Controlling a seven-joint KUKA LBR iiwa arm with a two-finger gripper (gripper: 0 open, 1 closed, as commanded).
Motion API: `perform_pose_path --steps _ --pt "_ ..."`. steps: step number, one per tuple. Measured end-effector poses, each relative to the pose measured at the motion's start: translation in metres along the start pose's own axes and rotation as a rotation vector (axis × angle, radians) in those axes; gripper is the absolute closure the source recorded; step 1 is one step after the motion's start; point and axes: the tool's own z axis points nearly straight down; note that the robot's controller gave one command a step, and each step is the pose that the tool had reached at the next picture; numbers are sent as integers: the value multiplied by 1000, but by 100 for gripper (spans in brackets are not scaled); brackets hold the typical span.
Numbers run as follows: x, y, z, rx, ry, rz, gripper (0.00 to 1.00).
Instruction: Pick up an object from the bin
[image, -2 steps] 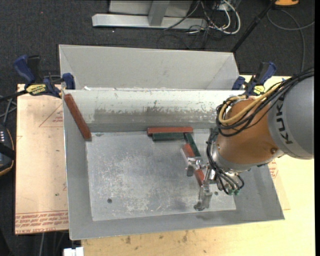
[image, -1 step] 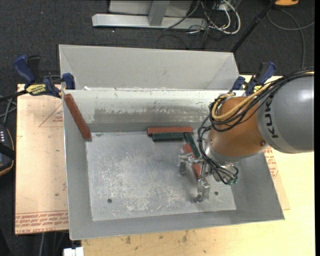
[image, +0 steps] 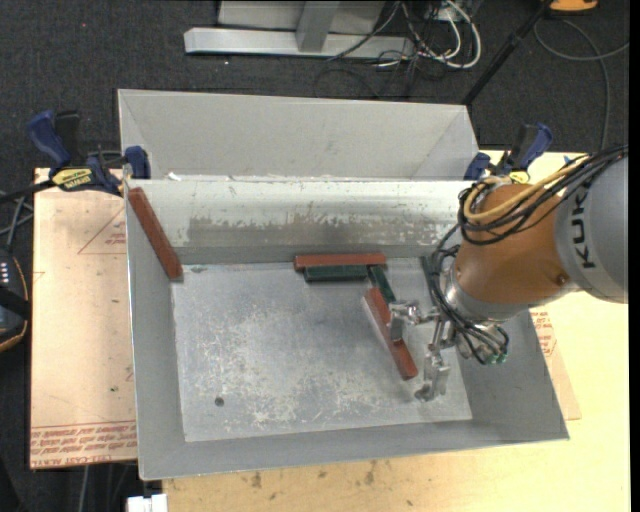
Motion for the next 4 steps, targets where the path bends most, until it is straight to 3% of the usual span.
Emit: perform_pose_path --steps 1,2,3,4 --pt "-38 -23 -19 9 -11 -19 0" --pt "-28 -8 -9 8 -15 -176 0" --pt "-10 -3 -38 4 -3 -226 0" --pt "-12 25 19 6 -7 -512 100"
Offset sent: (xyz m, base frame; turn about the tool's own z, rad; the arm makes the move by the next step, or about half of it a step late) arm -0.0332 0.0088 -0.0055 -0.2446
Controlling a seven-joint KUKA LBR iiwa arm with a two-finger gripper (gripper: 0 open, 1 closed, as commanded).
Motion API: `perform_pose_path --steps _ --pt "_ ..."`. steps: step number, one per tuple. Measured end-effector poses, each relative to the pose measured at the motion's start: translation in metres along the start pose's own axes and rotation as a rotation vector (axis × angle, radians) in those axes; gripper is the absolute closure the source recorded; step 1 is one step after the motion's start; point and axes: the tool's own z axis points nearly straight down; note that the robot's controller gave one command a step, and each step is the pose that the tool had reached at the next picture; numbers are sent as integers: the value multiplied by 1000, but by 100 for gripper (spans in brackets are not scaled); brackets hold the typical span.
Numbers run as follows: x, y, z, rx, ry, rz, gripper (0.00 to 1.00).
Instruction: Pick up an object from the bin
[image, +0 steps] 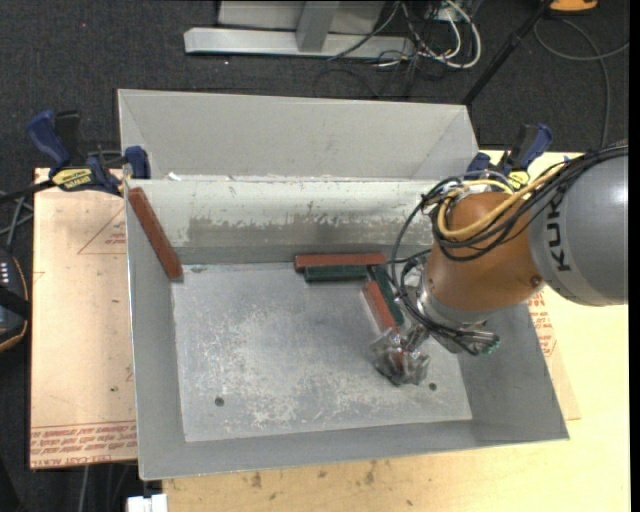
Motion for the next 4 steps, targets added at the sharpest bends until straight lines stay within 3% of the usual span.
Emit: perform_pose_path --steps 1,2,3,4 --pt "0 0 0 0 0 0 0" --pt "0 0 0 0 0 1 0" --pt "4 -10 -20 -5 3 -143 0" --pt "10 -42 -38 5 -3 -317 0"
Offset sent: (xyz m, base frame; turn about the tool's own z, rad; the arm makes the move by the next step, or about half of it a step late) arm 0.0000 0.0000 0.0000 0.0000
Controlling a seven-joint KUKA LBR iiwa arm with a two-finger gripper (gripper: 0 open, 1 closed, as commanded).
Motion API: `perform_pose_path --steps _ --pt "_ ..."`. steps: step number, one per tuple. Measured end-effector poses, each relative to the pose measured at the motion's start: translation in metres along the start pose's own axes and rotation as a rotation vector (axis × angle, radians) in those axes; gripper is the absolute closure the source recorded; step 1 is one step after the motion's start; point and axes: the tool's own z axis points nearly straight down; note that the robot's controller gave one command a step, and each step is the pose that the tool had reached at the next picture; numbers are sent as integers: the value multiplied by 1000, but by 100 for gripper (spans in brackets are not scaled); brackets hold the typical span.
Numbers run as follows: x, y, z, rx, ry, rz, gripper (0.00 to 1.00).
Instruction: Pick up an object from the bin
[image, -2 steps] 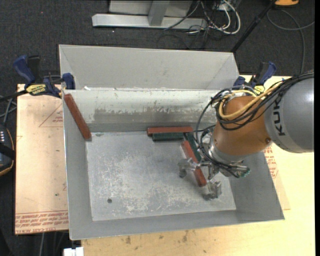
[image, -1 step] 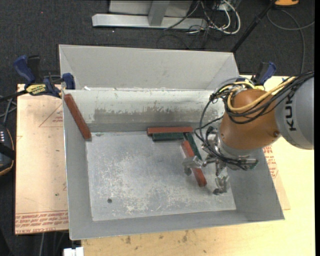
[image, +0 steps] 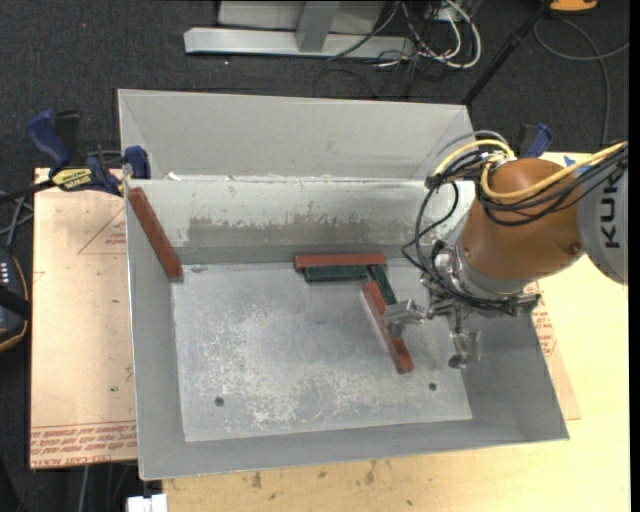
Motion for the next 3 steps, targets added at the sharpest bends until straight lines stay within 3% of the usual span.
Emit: perform_pose_path --steps 1,2,3 --pt "-64 -28 44 -1 1 -4 100" --pt "-64 -28 44 -1 0 -4 100" --pt "-79 -8 -143 5 -4 10 100"
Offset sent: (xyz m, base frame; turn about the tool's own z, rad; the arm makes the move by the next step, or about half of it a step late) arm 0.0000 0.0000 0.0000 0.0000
